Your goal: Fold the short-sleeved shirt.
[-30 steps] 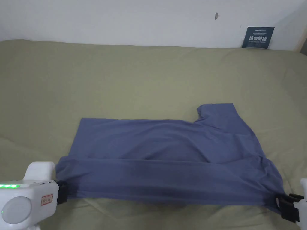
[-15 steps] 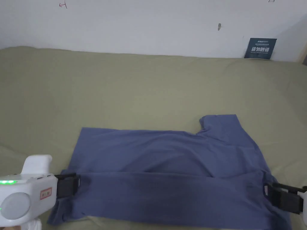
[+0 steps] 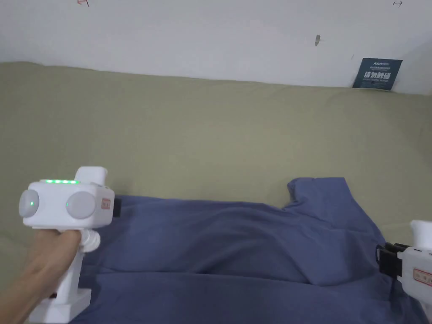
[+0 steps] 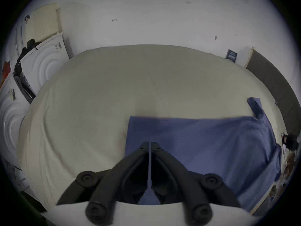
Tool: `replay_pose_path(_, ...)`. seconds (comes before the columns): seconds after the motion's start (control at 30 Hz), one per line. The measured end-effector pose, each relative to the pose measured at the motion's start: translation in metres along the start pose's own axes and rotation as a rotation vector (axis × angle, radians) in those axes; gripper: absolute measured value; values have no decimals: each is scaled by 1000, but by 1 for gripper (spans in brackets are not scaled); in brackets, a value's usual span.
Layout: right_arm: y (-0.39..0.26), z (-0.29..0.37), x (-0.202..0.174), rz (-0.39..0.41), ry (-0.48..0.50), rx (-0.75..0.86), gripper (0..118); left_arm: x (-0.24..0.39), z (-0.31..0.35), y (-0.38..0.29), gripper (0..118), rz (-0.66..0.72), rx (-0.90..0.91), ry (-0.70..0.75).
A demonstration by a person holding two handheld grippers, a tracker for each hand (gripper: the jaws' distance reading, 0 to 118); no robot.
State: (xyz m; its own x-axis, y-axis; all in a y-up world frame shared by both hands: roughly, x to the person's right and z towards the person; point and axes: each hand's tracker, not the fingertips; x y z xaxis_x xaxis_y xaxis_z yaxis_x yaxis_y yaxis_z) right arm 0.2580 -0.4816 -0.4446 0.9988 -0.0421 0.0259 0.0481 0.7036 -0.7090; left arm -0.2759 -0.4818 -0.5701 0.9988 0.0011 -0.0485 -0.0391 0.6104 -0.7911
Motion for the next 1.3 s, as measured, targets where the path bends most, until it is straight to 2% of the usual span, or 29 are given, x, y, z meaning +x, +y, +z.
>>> replay_pose_path(0.03, 5, -4, -2, 0, -8, -3, 6, -1, -10, 5, 40, 20, 11, 11)
replay_pose_path(0.07, 6, -8, 1, -1, -14, -7, 6, 0, -17, 9, 40, 7, 20, 25)
replay_pose_path(0.1, 7, -12, 4, -6, -20, -9, 6, 1, -24, 12, 51, -42, 25, 56)
replay_pose_path(0.13, 9, -15, 6, -8, -22, -13, 6, 1, -33, 12, 77, -49, -1, 73)
replay_pose_path(0.17, 11, -18, 7, -9, -26, -16, 6, 0, -39, 14, 117, -41, -20, 57)
replay_pose_path(0.2, 13, -22, 10, -12, -32, -21, 6, 0, -43, 16, 118, -28, -15, 48)
replay_pose_path(0.33, 27, -39, 20, -5, -63, -38, 6, 4, -52, 13, 110, -27, -71, 63)
replay_pose_path(0.37, 32, -44, 24, -2, -73, -42, 6, 5, -50, 12, 103, -18, -73, 25)
replay_pose_path(0.43, 44, -55, 28, 5, -94, -60, 6, 3, -46, 11, 95, -12, -62, 31)
replay_pose_path(0.5, 55, -70, 36, 2, -108, -77, 7, 6, -39, 12, 69, -23, -51, 20)
replay_pose_path(0.53, 60, -75, 38, -5, -117, -78, 7, 4, -37, 11, 49, -41, -40, 20)
replay_pose_path(0.57, 64, -80, 37, -9, -120, -81, 18, 4, -35, 12, 8, -46, -39, 11)
replay_pose_path(0.6, 69, -86, 40, -18, -120, -90, 42, 5, -34, 12, 2, -47, -43, -6)
replay_pose_path(0.63, 74, -94, 43, -36, -117, -106, 73, 8, -35, 11, 2, -55, -47, 1)
replay_pose_path(0.67, 77, -102, 45, -44, -121, -119, 112, 9, -38, 10, 2, -70, -44, 11)
replay_pose_path(0.7, 78, -108, 43, -44, -126, -144, 116, 10, -39, 9, 2, -77, -49, 14)
replay_pose_path(0.73, 79, -113, 44, -40, -137, -103, 110, 11, -39, 8, 2, -76, -46, 18)
replay_pose_path(0.77, 78, -122, 44, -22, -145, -155, 106, 11, -39, 8, 2, -73, -47, 20)
replay_pose_path(0.87, 75, -128, 37, 14, -158, -247, 106, 10, -43, 9, 2, -74, -52, 23)
replay_pose_path(0.93, 70, -128, 37, 6, -137, -252, 99, 9, -43, 10, 2, -72, -55, 22)
replay_pose_path(1.0, 72, -124, 43, -53, -108, -215, 71, 8, -42, 11, 2, -62, -60, 17)
replay_pose_path(1.03, 72, -117, 41, -42, -97, -195, 45, 8, -40, 11, 2, -59, -61, 14)
replay_pose_path(1.07, 72, -109, 39, -10, -101, -149, 45, 6, -40, 11, 2, -57, -64, 10)
replay_pose_path(1.1, 73, -106, 39, 2, -68, -123, 32, 6, -36, 10, 2, -60, -60, 5)
replay_pose_path(1.13, 73, -98, 36, -4, -47, -102, 9, 6, -30, 9, 2, -67, -45, 4)
replay_pose_path(1.3, 75, -60, 31, 2, -57, -88, 7, -2, 6, 9, 2, -49, 0, -12)
